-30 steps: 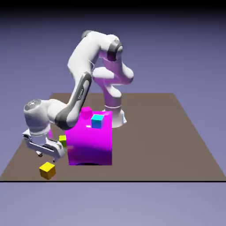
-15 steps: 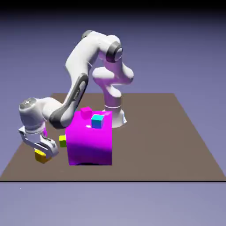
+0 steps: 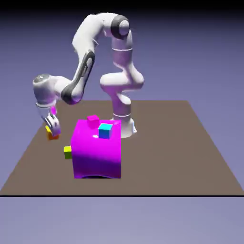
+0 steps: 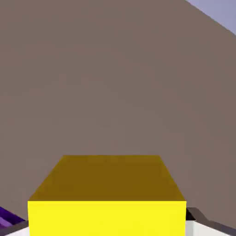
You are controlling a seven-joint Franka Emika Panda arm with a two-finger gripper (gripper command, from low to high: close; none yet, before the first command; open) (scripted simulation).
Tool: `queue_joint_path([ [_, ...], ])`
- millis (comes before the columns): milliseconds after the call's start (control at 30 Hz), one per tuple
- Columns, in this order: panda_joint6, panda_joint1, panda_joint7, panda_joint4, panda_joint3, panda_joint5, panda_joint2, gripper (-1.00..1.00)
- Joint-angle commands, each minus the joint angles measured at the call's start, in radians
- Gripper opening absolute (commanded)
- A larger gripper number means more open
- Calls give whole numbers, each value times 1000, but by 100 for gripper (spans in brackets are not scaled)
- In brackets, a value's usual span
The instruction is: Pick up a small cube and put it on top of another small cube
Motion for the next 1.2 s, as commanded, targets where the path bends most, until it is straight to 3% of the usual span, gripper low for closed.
queue_joint_path([
  [0,9,22,32,-36,-34,-28,-36,-100],
  [67,28,40,52,-85,-64,-35,-69,-100],
  [600,189,-199,-421,-85,300,621,316,-100],
  [633,189,-199,-421,-85,300,621,316,100],
  [1167,30,38,49,-85,-62,-31,-66,100],
])
